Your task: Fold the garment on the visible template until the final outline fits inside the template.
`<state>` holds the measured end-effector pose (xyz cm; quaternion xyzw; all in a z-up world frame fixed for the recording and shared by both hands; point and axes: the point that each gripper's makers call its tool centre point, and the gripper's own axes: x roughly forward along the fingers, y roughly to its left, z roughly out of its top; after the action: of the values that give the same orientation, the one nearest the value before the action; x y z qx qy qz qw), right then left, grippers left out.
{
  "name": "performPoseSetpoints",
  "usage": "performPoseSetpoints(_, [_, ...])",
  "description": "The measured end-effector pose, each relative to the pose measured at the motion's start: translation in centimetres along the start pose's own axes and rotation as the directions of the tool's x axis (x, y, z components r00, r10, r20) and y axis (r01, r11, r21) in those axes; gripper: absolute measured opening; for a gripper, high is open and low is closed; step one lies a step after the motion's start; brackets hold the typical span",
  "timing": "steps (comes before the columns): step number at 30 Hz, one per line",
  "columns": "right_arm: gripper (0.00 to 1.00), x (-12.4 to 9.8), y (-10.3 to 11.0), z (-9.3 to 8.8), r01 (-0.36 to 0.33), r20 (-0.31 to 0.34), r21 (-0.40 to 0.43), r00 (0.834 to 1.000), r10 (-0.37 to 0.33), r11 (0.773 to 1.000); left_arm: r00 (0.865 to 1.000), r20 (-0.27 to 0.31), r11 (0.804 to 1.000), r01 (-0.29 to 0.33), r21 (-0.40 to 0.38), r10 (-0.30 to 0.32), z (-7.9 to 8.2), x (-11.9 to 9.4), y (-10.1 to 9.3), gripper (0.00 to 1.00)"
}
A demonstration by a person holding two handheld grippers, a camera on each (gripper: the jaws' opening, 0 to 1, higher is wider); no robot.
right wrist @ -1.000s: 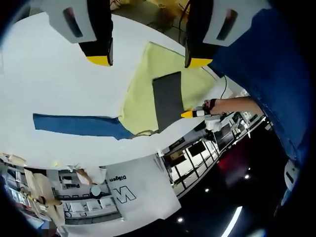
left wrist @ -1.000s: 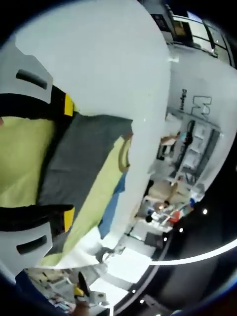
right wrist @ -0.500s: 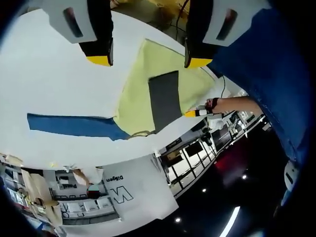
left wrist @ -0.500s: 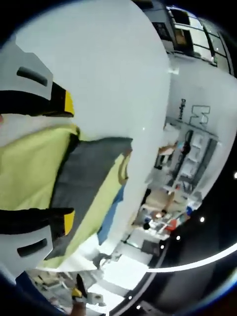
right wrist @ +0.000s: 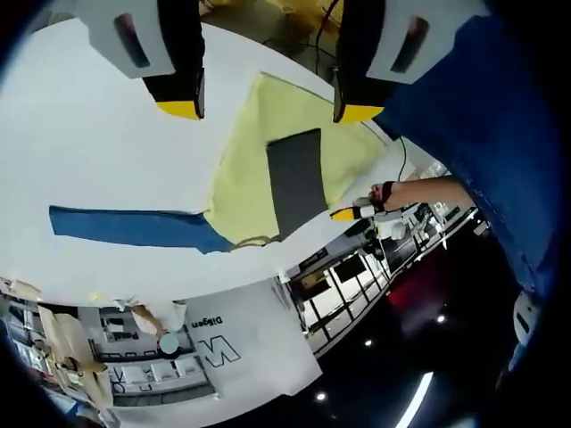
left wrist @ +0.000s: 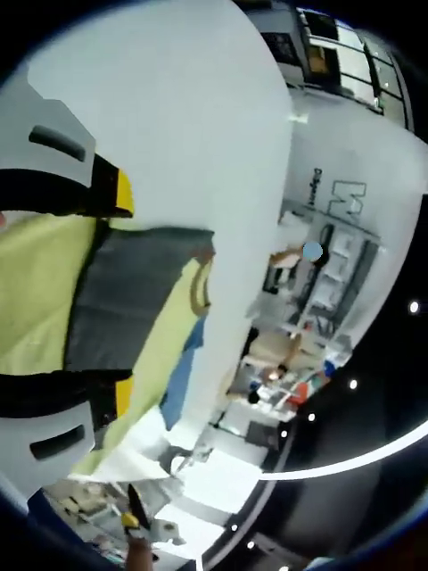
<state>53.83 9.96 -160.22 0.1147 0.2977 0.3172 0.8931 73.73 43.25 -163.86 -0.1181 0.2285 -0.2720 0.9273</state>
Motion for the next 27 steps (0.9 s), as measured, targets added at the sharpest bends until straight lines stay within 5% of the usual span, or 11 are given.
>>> performPoseSetpoints(18, [0.55, -0.8, 0.1, -0.3, 0.023, 0.017, 0.012, 1.000, -0.023, 1.000, 0.996, -0.089, 1.000, 0.017, 0.025, -0.015, -1.9, 0.2, 0.2, 0.69])
performPoseSetpoints(27, [0.56, -0.5, -0.6, 0.3, 0.019, 0.044, 0.028, 0.999, -0.020, 0.999, 0.995, -0.096, 0.996, 0.036, 0.077, -0.028, -1.3, -3.0, -0.1, 0.77])
